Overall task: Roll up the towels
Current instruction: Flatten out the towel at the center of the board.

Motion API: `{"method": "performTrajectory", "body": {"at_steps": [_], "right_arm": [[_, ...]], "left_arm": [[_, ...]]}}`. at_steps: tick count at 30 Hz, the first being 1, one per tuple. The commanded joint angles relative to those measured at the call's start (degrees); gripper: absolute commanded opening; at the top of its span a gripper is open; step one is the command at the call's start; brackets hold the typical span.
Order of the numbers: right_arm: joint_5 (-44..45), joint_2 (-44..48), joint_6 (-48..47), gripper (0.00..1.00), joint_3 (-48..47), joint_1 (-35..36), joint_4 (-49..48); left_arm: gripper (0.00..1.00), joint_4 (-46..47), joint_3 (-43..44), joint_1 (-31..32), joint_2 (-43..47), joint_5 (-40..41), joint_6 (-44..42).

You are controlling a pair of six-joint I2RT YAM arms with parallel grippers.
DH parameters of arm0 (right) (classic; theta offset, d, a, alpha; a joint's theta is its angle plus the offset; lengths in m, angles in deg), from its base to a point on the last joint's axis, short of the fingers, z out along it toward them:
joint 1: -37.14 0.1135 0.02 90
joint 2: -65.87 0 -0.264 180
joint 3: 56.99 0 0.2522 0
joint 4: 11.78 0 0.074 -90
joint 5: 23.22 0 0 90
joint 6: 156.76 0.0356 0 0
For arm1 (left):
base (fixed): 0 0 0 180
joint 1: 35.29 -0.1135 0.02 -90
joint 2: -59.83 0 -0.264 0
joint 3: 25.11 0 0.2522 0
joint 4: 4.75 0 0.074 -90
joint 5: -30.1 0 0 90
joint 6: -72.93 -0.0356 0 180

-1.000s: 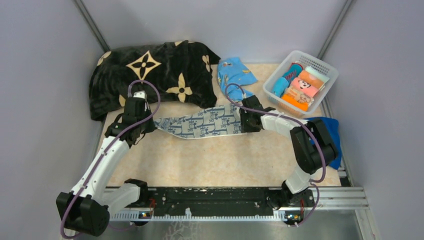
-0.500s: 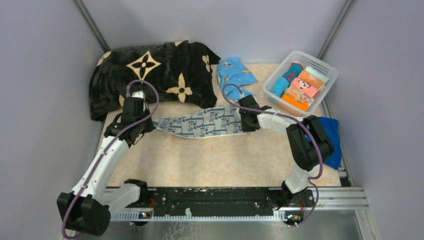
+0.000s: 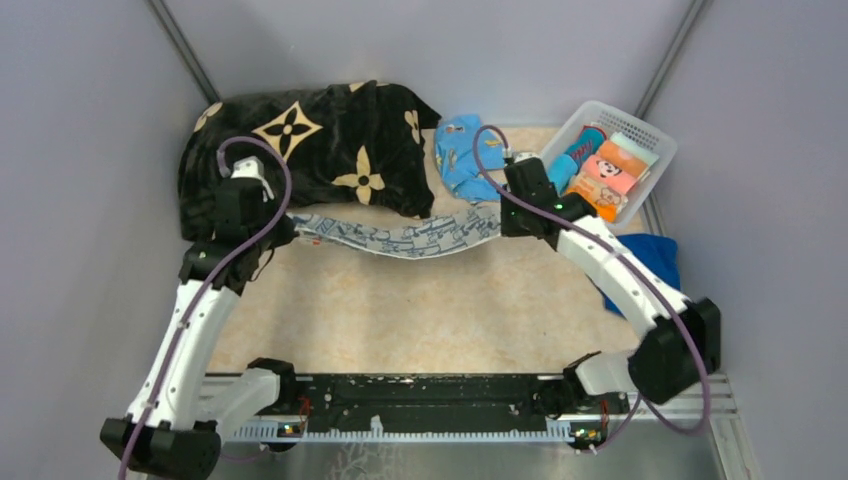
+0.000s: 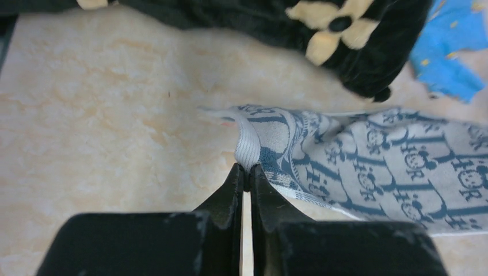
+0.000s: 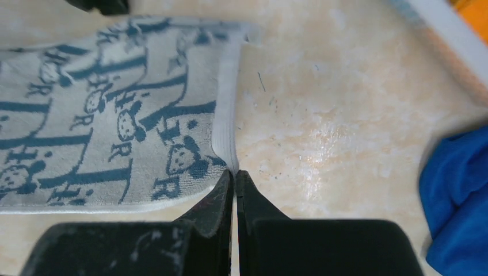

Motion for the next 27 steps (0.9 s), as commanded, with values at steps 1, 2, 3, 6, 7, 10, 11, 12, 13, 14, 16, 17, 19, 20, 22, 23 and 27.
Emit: {"method": "performTrajectory", "body": {"at_steps": [1,2,3,6,7,10,11,12,13,14,16,17,19,20,22,23,27], "right_arm": [[-0.8,10.9,-1.8,0.00,-5.3,-0.3,7.9],[-1.7,13.1,-1.7,0.00,-5.9,-0.3,9.2],[-2.3,15.1,-1.5,0.00,-6.3,-0.3,10.3],[-4.2,21.0,0.7,0.00,-7.5,-0.3,13.6],[-5.2,22.6,1.2,0.00,-7.9,-0.3,14.8],[-7.7,27.6,3.9,0.00,-8.8,-0.3,18.0],[-8.1,29.2,4.7,0.00,-9.0,-0.3,19.0],[-8.4,30.5,5.5,0.00,-9.2,-0.3,20.1],[-8.5,31.8,6.1,0.00,-9.2,-0.3,21.0],[-8.7,32.9,6.8,0.00,-9.0,-0.3,21.7],[-8.9,34.6,8.0,0.00,-7.9,-0.3,22.6],[-8.7,35.1,8.4,0.00,-6.7,-0.3,22.4],[-7.8,35.4,9.1,0.00,-4.1,-0.3,21.1],[-7.3,35.1,9.3,0.00,-2.6,-0.3,19.8],[-5.8,33.8,9.2,0.00,0.6,-0.3,16.4],[-4.8,32.6,9.2,0.00,2.1,-0.3,14.5],[-3.1,23.3,6.9,0.00,7.1,-2.4,5.0]], "left_arm": [[0.07,-6.0,7.2,-0.4,5.6,1.4,3.2],[0.08,-7.3,8.3,-0.4,6.9,1.4,3.7],[0.08,-8.3,9.2,-0.4,8.4,1.5,4.3],[0.09,-11.1,11.6,-0.3,13.2,1.2,6.2],[0.09,-12.1,12.1,-0.4,14.7,0.9,7.0],[0.09,-15.0,13.6,-0.4,19.0,0.5,9.0],[0.09,-16.6,14.0,-0.4,20.7,0.8,9.8],[0.10,-17.4,14.2,-0.3,21.6,1.1,10.6],[0.10,-18.9,14.4,-0.3,23.2,1.5,11.4],[0.11,-19.9,14.3,-0.3,24.1,1.7,12.0],[0.13,-21.4,13.6,-0.3,25.6,1.9,13.2],[0.13,-21.7,12.7,-0.3,26.0,1.8,13.7],[0.14,-21.3,10.0,-0.3,26.1,0.8,14.2],[0.14,-20.6,8.0,-0.3,25.9,0.2,14.3],[0.14,-18.1,3.7,-0.3,25.2,-0.4,14.6],[0.14,-16.5,1.4,-0.3,24.5,-0.6,14.8],[0.13,-7.4,-6.3,-0.3,19.2,-1.4,15.3]]}}
